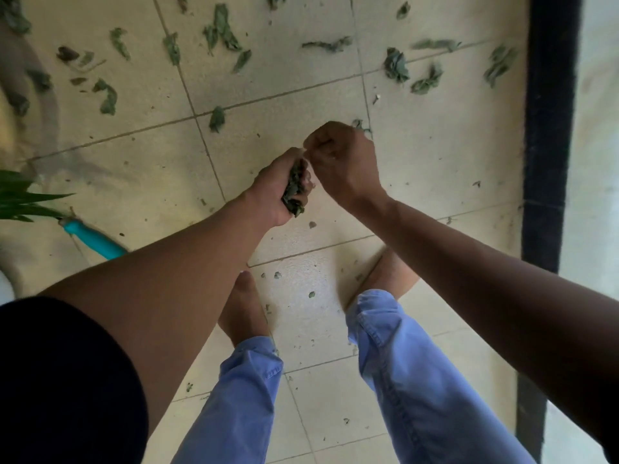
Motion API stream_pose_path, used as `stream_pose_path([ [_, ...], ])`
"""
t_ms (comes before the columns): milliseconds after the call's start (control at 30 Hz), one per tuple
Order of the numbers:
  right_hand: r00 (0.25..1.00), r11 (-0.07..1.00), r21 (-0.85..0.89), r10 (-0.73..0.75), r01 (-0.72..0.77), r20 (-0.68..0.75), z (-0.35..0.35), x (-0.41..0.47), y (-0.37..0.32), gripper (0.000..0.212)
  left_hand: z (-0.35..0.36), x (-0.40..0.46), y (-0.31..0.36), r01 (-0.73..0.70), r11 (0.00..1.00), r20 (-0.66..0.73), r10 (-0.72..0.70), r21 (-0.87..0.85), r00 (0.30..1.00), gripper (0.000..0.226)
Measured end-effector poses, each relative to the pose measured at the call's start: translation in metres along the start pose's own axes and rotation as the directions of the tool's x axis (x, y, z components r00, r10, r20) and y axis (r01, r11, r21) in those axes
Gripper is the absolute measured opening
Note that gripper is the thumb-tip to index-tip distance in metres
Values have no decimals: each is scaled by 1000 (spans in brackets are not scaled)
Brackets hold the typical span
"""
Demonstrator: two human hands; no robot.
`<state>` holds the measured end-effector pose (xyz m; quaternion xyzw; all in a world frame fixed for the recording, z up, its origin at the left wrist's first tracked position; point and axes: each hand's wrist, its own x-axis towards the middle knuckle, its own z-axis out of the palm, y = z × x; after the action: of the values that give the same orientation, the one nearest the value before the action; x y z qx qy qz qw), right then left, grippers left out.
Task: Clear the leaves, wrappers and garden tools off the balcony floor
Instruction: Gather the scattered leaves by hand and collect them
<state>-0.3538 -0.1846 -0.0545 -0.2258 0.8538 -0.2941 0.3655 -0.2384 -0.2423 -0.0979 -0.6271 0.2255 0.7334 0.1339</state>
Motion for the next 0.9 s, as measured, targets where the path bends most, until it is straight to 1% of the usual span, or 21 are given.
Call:
stream_pose_path([
  [33, 999, 999, -33, 3, -4, -36, -6, 6, 8, 26, 9, 5, 14, 32, 989, 105, -17, -143, 994, 32],
  [67, 998, 995, -100, -11, 5, -58, -12, 13, 18, 32, 19, 12, 25, 47, 980, 143, -20, -191, 990, 33],
  [133, 996, 945, -323, -68, 46, -56, -21, 31, 40, 41, 29, 23, 27, 78, 988, 153, -57, -134, 987, 33],
  [200, 995, 835, -541, -99, 95, 21, -26, 54, 60, 43, 31, 30, 19, 85, 985, 141, -64, -147, 988, 31],
  [233, 993, 789, -603, -87, 115, 75, -28, 66, 67, 44, 33, 32, 16, 71, 985, 137, -49, -155, 989, 31],
  [300, 984, 758, -632, -76, 163, 163, -29, 83, 73, 44, 36, 32, 19, 53, 987, 123, -34, -153, 992, 30],
  [367, 971, 754, -618, -112, 223, 214, -25, 90, 75, 28, 36, 33, 18, 50, 988, 121, -33, -145, 992, 29],
  [400, 968, 762, -606, -116, 229, 221, -23, 91, 75, 21, 37, 32, 17, 53, 989, 121, -36, -140, 992, 28],
  [433, 972, 783, -584, -106, 213, 212, -22, 89, 76, 19, 37, 33, 16, 56, 990, 115, -40, -133, 993, 27],
  [500, 987, 865, -490, -34, 107, 157, -22, 83, 76, 22, 39, 30, 14, 53, 992, 77, -45, -116, 996, 26],
  [533, 991, 920, -391, 20, 35, 135, -23, 80, 76, 22, 41, 29, 14, 45, 993, 49, -39, -111, 998, 24],
  [567, 989, 968, -248, 76, -43, 124, -26, 75, 75, 21, 44, 29, 12, 31, 994, 21, -29, -104, 999, 23],
  [600, 982, 990, -62, 137, -130, 127, -28, 69, 74, 17, 47, 29, 10, 17, 995, -4, -17, -94, 1000, 22],
  [633, 970, 969, 128, 195, -214, 144, -30, 62, 72, 15, 50, 29, 8, 4, 996, -21, -6, -87, 1000, 22],
  [667, 958, 924, 268, 235, -273, 167, -30, 55, 71, 15, 54, 30, 7, -6, 996, -26, 4, -88, 1000, 22],
  [700, 953, 901, 319, 247, -293, 177, -30, 47, 72, 16, 58, 31, 5, -14, 995, -16, 13, -98, 1000, 22],
  [733, 957, 911, 303, 240, -281, 165, -29, 39, 73, 17, 64, 32, 4, -18, 994, 4, 18, -109, 1000, 22],
  [833, 977, 968, 145, 190, -203, 98, -31, 23, 76, 12, 77, 34, 0, -15, 996, 79, 22, -94, 997, 25],
  [900, 975, 976, 93, 183, -195, 127, -41, 24, 77, 14, 82, 35, -4, 0, 996, 105, 9, -84, 994, 25],
])
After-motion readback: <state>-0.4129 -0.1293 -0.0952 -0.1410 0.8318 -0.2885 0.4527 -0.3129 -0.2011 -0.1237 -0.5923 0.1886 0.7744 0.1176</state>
